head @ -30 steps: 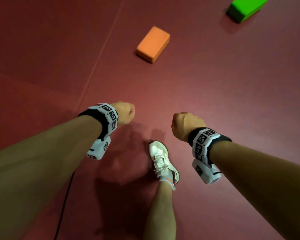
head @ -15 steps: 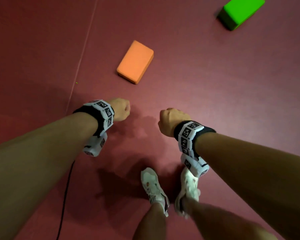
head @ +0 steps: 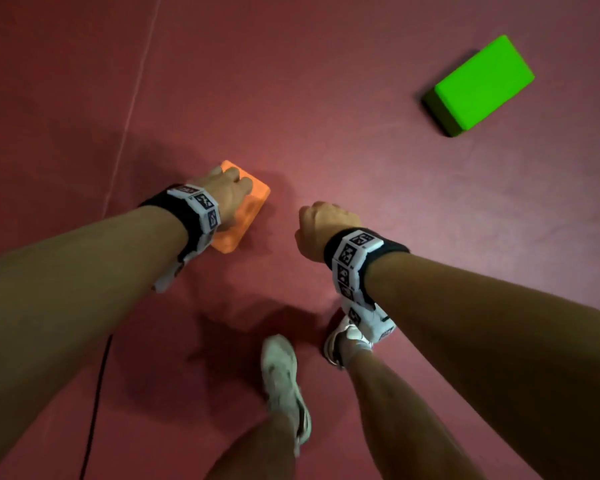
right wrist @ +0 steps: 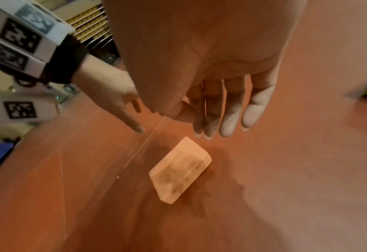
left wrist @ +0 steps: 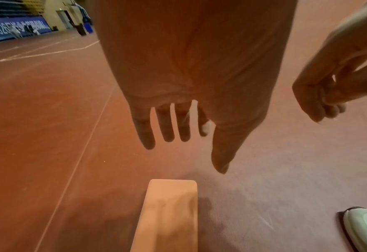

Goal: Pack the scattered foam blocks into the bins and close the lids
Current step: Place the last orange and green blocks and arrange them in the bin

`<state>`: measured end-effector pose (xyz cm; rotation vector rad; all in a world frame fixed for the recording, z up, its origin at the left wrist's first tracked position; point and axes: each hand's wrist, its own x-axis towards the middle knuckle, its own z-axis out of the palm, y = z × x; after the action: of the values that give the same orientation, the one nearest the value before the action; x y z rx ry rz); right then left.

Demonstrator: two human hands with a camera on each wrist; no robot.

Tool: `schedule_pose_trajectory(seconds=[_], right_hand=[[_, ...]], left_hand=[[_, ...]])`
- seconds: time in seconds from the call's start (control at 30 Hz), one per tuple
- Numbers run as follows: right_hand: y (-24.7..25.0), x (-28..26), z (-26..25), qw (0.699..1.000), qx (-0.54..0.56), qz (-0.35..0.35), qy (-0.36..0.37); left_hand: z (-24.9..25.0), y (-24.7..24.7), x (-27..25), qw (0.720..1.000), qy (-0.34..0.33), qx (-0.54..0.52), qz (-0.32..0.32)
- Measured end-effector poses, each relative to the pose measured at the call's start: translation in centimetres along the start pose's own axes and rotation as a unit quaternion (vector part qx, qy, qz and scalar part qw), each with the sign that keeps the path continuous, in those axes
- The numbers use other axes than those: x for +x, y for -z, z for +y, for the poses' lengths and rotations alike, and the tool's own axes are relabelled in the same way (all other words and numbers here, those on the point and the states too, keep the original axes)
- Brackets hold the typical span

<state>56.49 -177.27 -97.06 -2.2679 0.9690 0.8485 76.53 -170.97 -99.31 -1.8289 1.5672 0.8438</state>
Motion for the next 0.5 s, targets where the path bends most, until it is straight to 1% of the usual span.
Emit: schedule_pose_trajectory(seconds=[0.1, 0.13, 0.2, 0.3, 0.37, 0.43, 0.5], right_hand=[[0.8, 4.2, 1.6, 1.000, -0.026, -0.007, 0.010], [0.8, 5.9, 1.9, 1.000, -0.029, -0.007, 0.008], [0.2, 9.3, 2.5, 1.000, -0.023, -0.012, 0.007], [-2.1, 15.3, 3.5, 1.000, -0.018, -0.004, 0.006], [-4.3, 18.7, 4.2, 1.000, -0.006, -0.001, 0.000], [-6.5, 21.1, 4.9, 1.000, 0.001, 0.011, -0.002], [-8.5, 22.7, 5.7, 1.000, 0.005, 0.016, -0.008]], left_hand=[[-0.9, 0.4, 3.4, 1.000, -0.003, 0.027, 0.009], [-1.3, 0.2, 4.9, 0.999, -0.003, 0.042, 0.004], [-2.1, -0.9, 8.0, 0.996, -0.001, 0.082, -0.029], [-3.3, -3.1, 14.4, 0.988, -0.011, 0.141, -0.058], [-4.1, -5.5, 18.4, 0.982, -0.012, 0.169, -0.085], [-4.5, -7.4, 21.5, 0.971, -0.031, 0.205, -0.115], [-4.7, -8.8, 24.2, 0.965, -0.051, 0.218, -0.133]])
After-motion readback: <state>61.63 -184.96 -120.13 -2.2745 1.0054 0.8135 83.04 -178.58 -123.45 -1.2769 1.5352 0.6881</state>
